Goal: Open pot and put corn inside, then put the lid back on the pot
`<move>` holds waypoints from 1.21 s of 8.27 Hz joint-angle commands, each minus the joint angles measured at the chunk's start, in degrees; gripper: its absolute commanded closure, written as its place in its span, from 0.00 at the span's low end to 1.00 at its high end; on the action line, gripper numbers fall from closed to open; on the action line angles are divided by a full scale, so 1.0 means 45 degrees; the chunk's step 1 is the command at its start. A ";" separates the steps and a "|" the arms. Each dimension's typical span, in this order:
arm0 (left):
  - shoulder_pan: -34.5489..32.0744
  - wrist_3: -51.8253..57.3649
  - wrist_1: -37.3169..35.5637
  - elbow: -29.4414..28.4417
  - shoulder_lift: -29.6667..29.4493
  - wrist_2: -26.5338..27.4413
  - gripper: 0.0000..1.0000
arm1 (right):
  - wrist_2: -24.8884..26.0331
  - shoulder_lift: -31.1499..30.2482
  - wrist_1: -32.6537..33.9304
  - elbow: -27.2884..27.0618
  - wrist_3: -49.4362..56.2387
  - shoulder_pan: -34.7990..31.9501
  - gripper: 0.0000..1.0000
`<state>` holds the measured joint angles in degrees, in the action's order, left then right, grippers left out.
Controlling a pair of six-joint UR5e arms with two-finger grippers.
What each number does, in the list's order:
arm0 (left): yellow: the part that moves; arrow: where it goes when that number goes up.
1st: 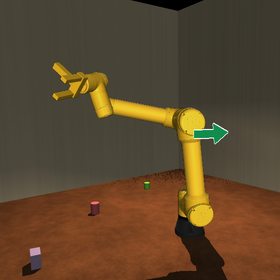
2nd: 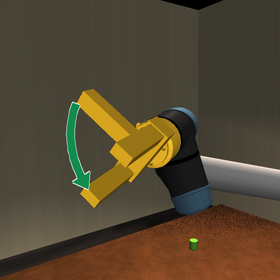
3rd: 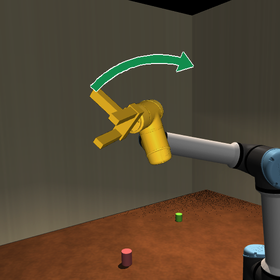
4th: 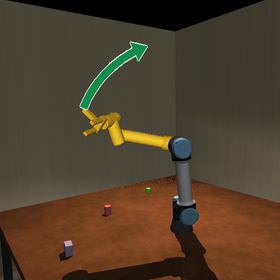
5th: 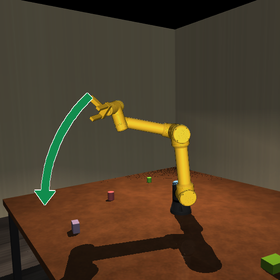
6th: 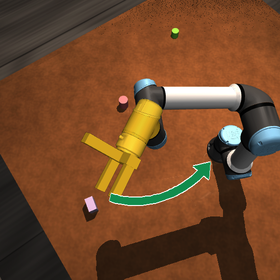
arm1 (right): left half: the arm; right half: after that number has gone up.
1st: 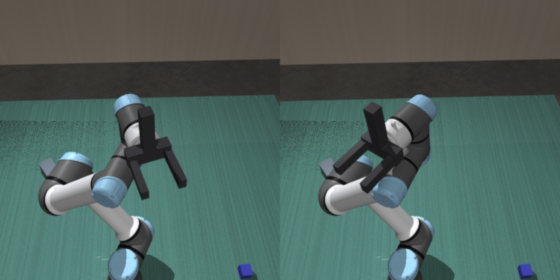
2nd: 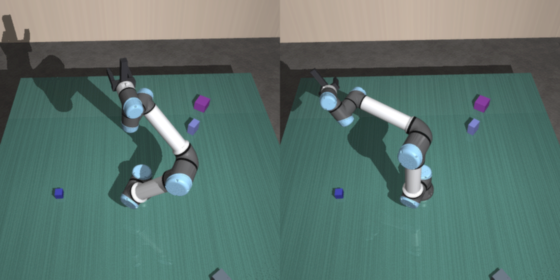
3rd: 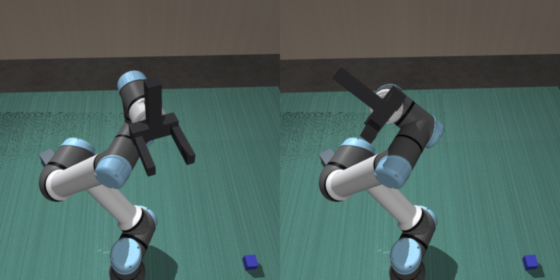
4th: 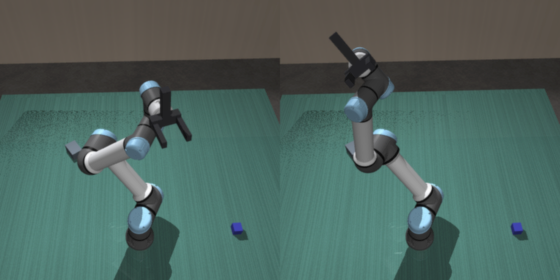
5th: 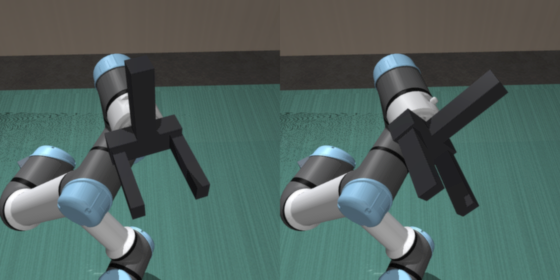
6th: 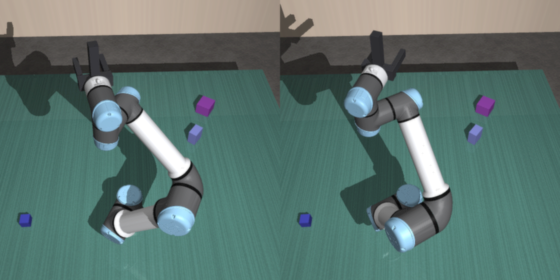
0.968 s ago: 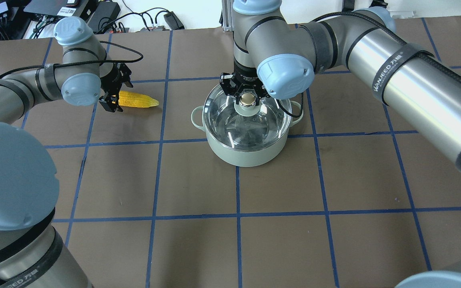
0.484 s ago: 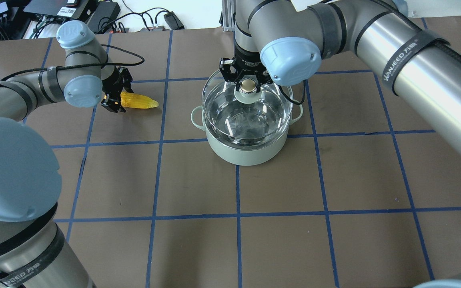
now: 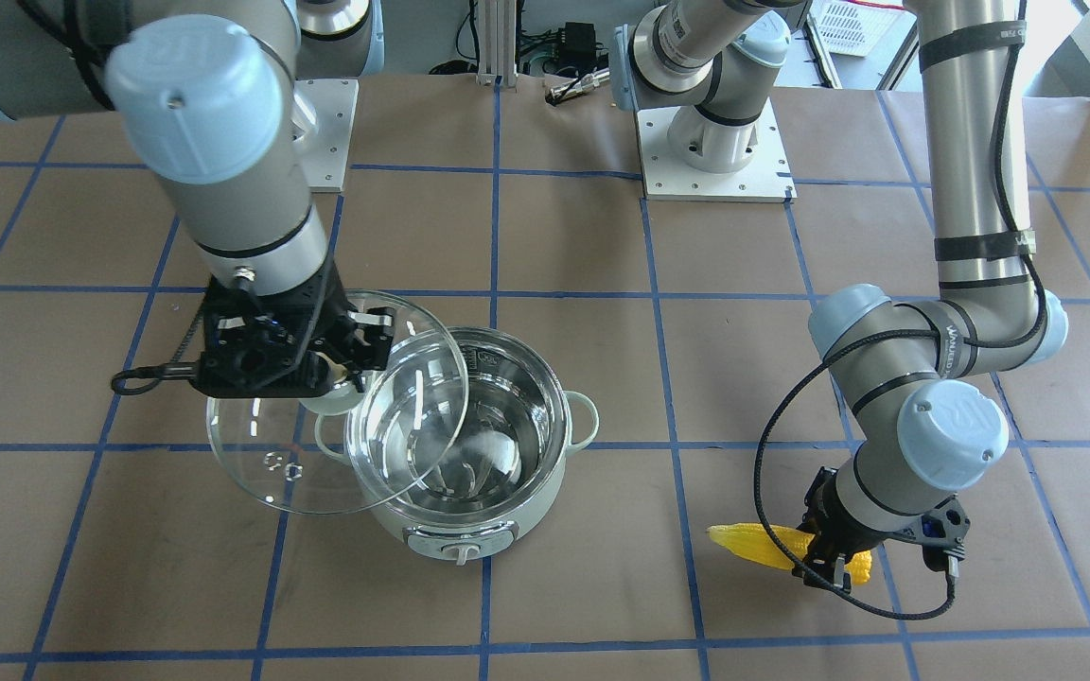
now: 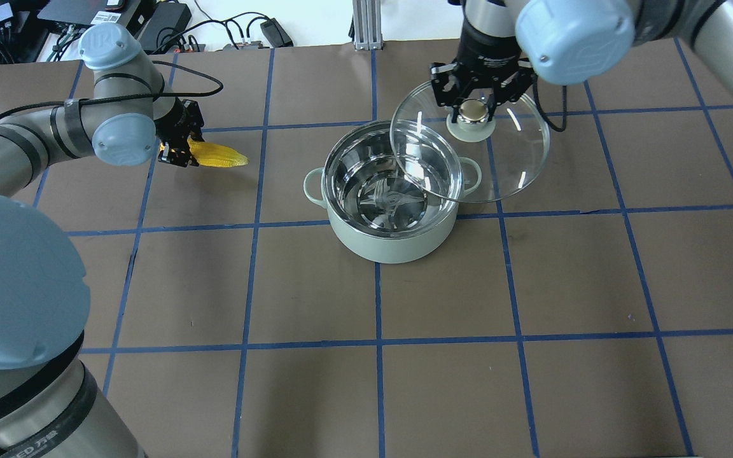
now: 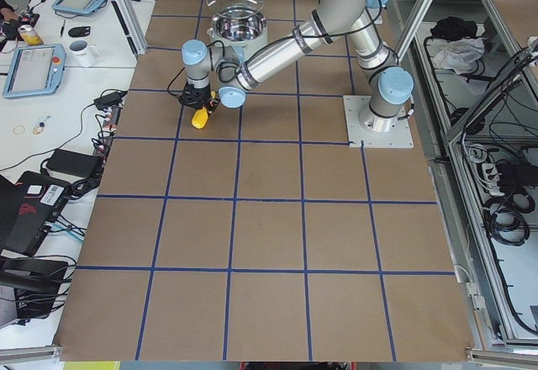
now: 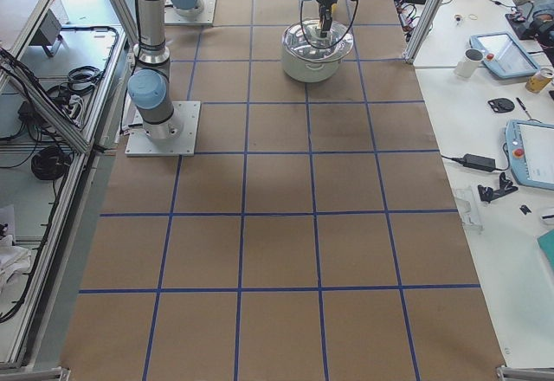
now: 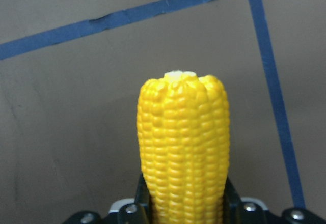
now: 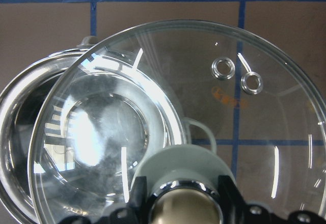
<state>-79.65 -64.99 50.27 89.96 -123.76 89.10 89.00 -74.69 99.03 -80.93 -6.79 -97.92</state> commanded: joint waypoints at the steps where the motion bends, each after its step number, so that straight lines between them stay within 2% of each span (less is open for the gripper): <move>1: -0.0151 -0.1276 0.0117 0.0047 0.1481 0.0026 1.00 | 0.0008 -0.0609 -0.0991 -0.0297 0.2639 0.1989 0.81; 3: -0.1084 -0.1611 0.0117 0.0028 0.2149 -0.0033 1.00 | 0.0047 -0.0843 -0.1090 -0.0453 0.3167 0.2461 0.81; 6: -0.3523 -0.3891 -0.0155 -0.0011 0.2541 0.0025 1.00 | 0.0516 -0.0922 -0.1128 -0.0571 0.3209 0.2893 0.85; 7: -0.4304 -0.4090 -0.0949 0.0027 0.2561 0.0083 1.00 | 0.0497 -0.1077 -0.1148 -0.0571 0.3209 0.2893 0.87; 10: -0.6280 -0.5433 -0.1579 0.0027 0.2504 0.0142 1.00 | 0.0419 -0.1079 -0.1090 -0.0571 0.3345 0.2893 0.91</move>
<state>-102.97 -85.41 45.32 90.02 -112.20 89.64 91.17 -79.54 94.03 -83.49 7.70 -84.86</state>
